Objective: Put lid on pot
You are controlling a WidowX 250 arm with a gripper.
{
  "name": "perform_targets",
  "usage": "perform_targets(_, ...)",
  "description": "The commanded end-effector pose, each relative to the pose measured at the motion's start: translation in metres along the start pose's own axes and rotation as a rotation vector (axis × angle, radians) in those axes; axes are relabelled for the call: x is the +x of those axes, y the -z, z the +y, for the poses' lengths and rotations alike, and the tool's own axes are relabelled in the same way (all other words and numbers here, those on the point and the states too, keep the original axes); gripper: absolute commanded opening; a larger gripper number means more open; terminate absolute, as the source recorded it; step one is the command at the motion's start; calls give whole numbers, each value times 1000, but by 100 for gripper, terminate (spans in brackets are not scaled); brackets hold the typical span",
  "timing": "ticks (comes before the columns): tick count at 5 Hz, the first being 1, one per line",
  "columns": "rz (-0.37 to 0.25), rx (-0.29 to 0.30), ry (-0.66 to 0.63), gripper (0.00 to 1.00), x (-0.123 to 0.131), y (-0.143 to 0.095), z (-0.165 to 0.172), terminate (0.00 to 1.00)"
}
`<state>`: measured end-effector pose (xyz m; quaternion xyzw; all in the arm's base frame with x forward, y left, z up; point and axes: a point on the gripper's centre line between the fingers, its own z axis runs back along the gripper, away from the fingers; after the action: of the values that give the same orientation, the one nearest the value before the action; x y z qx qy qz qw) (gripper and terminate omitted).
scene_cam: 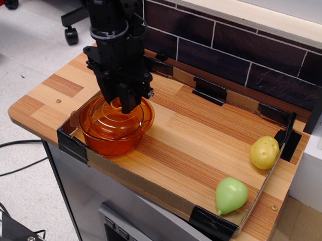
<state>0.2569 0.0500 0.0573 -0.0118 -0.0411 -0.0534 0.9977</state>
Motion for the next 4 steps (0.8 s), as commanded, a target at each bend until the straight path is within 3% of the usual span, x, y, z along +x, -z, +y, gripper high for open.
perform_targets(1,-31,36,10,0,5,-6,15,0)
perform_targets(3,-36,38,39,0,-4,-3,21,0)
perform_targets(4,-51,6,55,0,-9,-7,24,0)
